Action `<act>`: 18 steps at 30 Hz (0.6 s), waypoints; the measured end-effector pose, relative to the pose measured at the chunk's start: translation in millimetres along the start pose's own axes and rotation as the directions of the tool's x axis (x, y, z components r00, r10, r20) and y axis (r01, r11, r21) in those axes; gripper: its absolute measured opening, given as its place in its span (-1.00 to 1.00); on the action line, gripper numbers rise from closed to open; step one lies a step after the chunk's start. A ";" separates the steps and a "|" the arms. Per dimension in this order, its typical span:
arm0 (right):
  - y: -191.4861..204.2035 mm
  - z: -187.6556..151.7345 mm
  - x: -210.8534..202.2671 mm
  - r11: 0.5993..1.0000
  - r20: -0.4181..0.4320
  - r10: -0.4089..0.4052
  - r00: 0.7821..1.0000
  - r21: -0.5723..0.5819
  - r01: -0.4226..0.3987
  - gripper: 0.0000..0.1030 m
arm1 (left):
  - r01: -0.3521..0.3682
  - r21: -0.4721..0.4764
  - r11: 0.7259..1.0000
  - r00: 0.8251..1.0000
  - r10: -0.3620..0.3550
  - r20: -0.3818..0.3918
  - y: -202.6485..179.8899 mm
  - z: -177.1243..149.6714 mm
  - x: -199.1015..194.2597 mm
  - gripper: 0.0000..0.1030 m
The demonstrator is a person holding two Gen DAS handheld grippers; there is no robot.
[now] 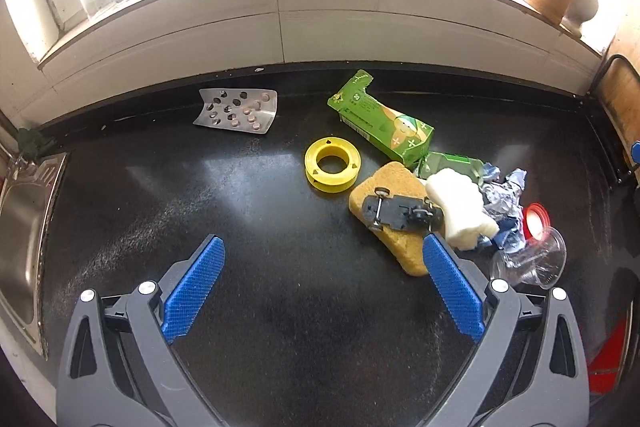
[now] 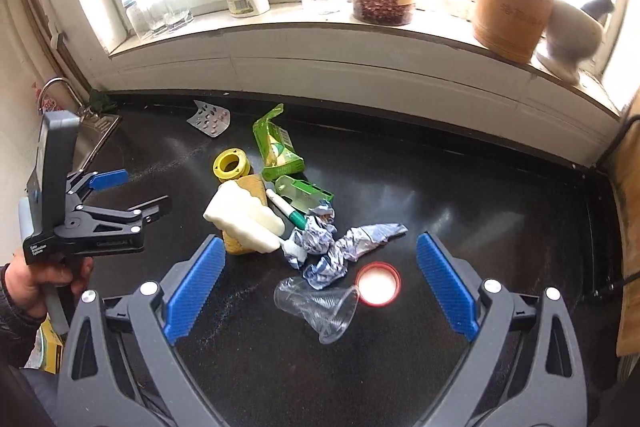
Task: Collect trash
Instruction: 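Grasp the yellow tape roll with the left tool while the right tool grasps the green medicine box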
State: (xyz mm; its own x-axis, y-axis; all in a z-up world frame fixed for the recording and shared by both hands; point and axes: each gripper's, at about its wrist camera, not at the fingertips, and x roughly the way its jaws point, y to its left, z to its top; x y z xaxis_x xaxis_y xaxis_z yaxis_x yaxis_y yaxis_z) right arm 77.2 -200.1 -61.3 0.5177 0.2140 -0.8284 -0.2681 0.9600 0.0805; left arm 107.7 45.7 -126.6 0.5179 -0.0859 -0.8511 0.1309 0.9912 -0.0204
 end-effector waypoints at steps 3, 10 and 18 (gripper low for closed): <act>4.4 21.1 28.8 0.998 -0.042 0.029 0.999 -0.047 -0.031 0.82 | 0.007 0.004 1.000 1.000 -0.007 -0.023 3.6 15.7 25.6 0.87; 11.7 69.6 116.7 0.982 -0.165 0.088 0.982 -0.152 -0.113 0.69 | 0.050 0.011 0.999 0.994 -0.048 -0.097 12.3 44.5 91.1 0.87; 19.6 100.8 205.1 0.949 -0.302 0.136 0.944 -0.234 -0.212 0.60 | 0.102 -0.016 0.995 0.983 -0.104 -0.154 19.8 58.1 142.4 0.87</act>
State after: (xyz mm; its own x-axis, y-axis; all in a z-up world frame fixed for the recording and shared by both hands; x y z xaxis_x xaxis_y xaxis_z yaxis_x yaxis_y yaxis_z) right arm 260.1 -119.2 -173.7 0.2069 0.2780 -0.9380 -0.5542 0.8234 0.1218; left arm 233.1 47.3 -217.7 0.3651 -0.1718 -0.9150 0.1693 0.9787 -0.1162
